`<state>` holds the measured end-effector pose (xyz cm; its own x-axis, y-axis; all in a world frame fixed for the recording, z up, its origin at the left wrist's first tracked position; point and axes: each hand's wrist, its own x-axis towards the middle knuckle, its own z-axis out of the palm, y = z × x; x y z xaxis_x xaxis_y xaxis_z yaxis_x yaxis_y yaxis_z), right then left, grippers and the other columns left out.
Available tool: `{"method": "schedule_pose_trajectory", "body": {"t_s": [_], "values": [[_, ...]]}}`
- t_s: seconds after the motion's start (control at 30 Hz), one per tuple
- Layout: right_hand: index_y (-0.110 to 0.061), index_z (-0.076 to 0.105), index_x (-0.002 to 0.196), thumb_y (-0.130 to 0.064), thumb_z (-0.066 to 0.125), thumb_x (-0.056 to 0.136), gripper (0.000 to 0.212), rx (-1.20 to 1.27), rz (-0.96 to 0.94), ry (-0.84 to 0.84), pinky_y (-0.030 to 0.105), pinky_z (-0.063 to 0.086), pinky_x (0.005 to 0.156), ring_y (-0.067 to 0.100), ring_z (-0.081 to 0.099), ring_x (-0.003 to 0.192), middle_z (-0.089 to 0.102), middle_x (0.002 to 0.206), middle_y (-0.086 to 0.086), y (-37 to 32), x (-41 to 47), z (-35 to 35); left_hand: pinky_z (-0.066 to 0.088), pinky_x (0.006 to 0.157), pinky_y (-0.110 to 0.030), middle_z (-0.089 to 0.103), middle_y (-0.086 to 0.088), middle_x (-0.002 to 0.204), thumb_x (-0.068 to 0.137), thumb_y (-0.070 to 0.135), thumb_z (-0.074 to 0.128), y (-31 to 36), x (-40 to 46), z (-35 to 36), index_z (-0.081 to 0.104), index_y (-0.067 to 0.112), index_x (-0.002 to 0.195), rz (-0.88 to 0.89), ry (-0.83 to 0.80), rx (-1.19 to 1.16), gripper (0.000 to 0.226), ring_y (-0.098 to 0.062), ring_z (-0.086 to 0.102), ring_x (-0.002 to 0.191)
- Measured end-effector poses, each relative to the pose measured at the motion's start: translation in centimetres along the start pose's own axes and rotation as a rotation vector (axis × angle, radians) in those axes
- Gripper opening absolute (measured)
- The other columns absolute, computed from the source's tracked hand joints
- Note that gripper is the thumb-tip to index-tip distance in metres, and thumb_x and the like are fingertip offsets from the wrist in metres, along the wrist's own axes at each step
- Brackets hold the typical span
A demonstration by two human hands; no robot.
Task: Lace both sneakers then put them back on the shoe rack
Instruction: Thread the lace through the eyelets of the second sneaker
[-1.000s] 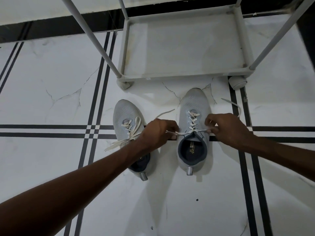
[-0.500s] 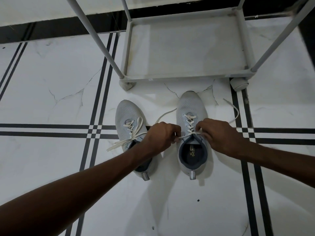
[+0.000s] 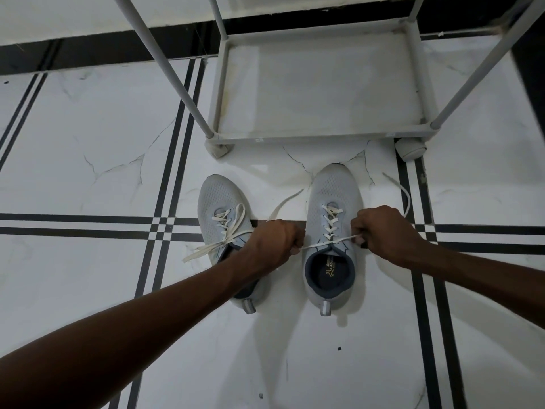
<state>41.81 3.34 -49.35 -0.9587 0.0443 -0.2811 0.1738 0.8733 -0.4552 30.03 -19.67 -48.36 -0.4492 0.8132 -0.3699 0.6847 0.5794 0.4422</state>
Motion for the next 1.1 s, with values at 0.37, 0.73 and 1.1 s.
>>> {"method": "schedule_pose_trajectory", "body": {"t_s": [0.37,0.73,1.1], "values": [[-0.010,0.073,0.079,-0.016,0.071,0.088,0.010,0.552,0.120,-0.412,0.028,0.052,0.056,0.018,0.063,0.052,0.071,0.063,0.012,-1.3,-0.9,-7.1,0.057,0.067,-0.025,0.073,-0.008,0.080,0.090,0.011,0.069,-0.3,1.1,-6.7,0.073,0.008,0.090,-0.123,-0.263,-0.862,0.005,-0.016,0.068,0.074],[0.002,0.070,0.100,-0.010,0.063,0.090,0.018,1.117,0.208,-0.183,0.024,0.053,0.057,0.013,0.060,0.056,0.074,0.072,0.003,-4.0,-2.3,-6.3,0.047,0.060,-0.017,0.070,-0.004,0.091,0.097,0.020,0.060,3.5,3.5,-4.6,0.070,0.008,0.105,-0.206,-0.147,-1.342,0.017,-0.005,0.059,0.066],[-0.019,0.068,0.109,-0.003,0.057,0.096,0.023,0.939,0.155,0.057,0.026,0.046,0.038,0.023,0.058,0.044,0.074,0.074,0.012,-6.0,-0.4,-3.8,0.049,0.057,-0.020,0.063,-0.007,0.074,0.096,-0.003,0.052,2.6,4.5,-3.2,0.061,0.005,0.118,-0.252,-0.155,-1.279,0.025,-0.011,0.057,0.059]]}}
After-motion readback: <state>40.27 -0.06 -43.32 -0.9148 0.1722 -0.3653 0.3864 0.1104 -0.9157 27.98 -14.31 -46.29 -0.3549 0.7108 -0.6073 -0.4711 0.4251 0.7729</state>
